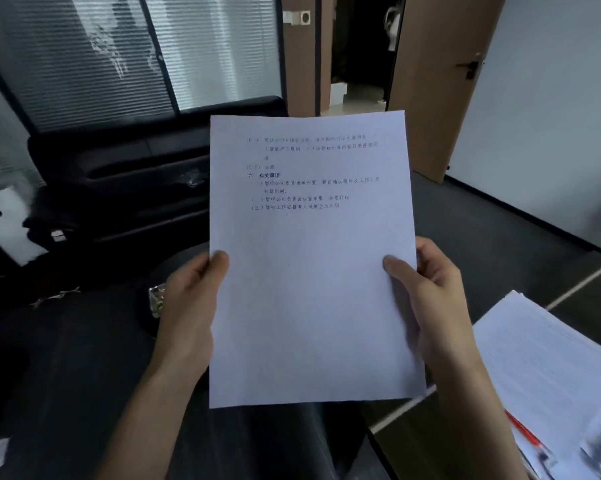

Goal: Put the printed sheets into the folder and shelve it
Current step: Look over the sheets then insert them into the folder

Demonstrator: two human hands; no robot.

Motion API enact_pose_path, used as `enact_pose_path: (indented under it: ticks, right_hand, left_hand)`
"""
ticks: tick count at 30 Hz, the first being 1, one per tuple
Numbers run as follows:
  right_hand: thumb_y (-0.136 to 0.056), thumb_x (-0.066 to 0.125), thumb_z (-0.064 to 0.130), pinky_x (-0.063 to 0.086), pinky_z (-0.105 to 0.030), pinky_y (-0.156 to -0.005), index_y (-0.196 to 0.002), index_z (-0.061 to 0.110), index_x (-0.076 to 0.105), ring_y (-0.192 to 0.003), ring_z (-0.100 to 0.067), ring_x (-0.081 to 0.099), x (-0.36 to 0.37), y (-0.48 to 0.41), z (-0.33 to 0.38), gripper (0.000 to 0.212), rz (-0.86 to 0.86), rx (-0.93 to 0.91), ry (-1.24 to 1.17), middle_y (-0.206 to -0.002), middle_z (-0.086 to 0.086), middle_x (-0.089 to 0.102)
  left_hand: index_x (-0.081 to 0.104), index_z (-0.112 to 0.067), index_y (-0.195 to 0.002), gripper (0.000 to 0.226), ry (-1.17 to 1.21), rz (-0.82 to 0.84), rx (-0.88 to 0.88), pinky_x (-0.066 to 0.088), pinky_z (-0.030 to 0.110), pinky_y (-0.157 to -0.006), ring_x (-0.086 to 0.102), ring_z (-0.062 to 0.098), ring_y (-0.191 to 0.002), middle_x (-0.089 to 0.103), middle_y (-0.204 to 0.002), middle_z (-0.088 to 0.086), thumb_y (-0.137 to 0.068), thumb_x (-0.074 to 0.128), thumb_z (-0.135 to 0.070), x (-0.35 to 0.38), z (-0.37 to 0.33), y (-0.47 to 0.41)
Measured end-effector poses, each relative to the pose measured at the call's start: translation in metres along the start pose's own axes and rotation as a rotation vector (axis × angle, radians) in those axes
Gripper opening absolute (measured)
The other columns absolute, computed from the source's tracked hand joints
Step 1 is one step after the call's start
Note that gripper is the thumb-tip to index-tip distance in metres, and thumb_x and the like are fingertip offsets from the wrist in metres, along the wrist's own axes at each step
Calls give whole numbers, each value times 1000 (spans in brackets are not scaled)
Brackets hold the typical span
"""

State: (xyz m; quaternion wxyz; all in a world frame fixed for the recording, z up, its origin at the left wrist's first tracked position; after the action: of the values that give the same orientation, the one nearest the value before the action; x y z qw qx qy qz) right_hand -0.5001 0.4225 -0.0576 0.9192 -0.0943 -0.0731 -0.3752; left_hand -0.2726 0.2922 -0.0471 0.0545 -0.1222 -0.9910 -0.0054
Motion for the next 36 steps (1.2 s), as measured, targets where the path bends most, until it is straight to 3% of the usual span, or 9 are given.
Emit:
enact_pose_path:
  ticks: [4,10,13,17,20,23,27,31,36]
  right_hand:
    - [-85,57,0,51,-18,-53,-94,13,63,-68,-8,70,18,-68,-5,18,-45,-24,1,-77,9,75]
    - [-84,58,3,52,-21,-57,-89,17,65,-70,-12,70,18,-167,-23,16,-175,-49,40,-81,5,75]
    - [-84,57,3,53,-20,-59,-87,19,65,-70,-9,68,9,-219,-26,17,-283,-95,56,-78,9,74]
    - [-84,58,6,54,-27,-66,-84,21,65,-71,-13,64,-10,-273,-26,17,-441,-114,63,-76,7,72]
    - [-84,58,6,51,-26,-62,-80,22,65,-67,-12,61,-34,-304,-26,18,-554,-138,59,-71,7,68]
    - [-84,58,5,49,-21,-58,-78,23,65,-63,-10,58,-64,-331,-24,19,-660,-160,71,-63,10,64]
    - [-82,59,6,45,-31,-63,-81,19,65,-67,-18,54,-117,-373,-25,15,-771,-171,89,-66,0,58]
    - [-83,58,5,48,-23,-60,-83,19,66,-67,-14,58,-183,-417,-21,16,-829,-197,103,-70,0,64]
    - [-83,57,5,52,-24,-60,-86,21,67,-68,-12,63,-289,-471,7,19,-907,-221,116,-73,3,70]
  left_hand:
    - [70,-22,-78,25,-20,43,12,55,21,-60,68,7,-68,75,-73,-9,-92,50,-23,21,-1,-82]
    - [68,-17,-73,27,14,194,-6,51,27,-64,64,17,-72,72,-75,0,-92,50,-24,82,17,-206]
    - [69,-17,-73,26,59,324,0,50,20,-60,63,13,-70,71,-72,-3,-91,51,-22,132,20,-271]
    - [65,-3,-85,22,73,482,-32,49,25,-69,61,19,-82,69,-86,7,-91,51,-20,204,21,-343]
    - [63,0,-86,22,57,602,-30,45,29,-70,54,21,-85,61,-85,12,-91,52,-18,264,22,-380]
    - [64,-7,-81,19,41,710,-33,44,30,-71,53,20,-83,60,-85,11,-91,51,-18,323,27,-404]
    - [55,2,-81,25,17,803,-26,34,38,-80,45,22,-87,52,-90,9,-90,53,-20,408,42,-431]
    - [70,-18,-75,25,2,874,-32,47,29,-75,64,13,-81,73,-80,-5,-91,52,-22,503,55,-440]
    - [72,-21,-86,17,34,905,-103,44,43,-100,64,22,-106,74,-100,1,-89,55,-23,645,64,-436]
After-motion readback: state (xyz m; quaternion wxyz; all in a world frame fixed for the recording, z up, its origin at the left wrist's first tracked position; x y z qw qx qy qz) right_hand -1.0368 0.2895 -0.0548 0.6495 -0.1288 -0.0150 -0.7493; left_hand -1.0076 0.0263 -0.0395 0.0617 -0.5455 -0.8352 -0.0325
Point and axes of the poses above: each hand's wrist, its own y-axis away from the middle knuckle, its own x-axis out of the palm, z = x × y, the point moved 8 cm from there along -y, towards the middle knuckle
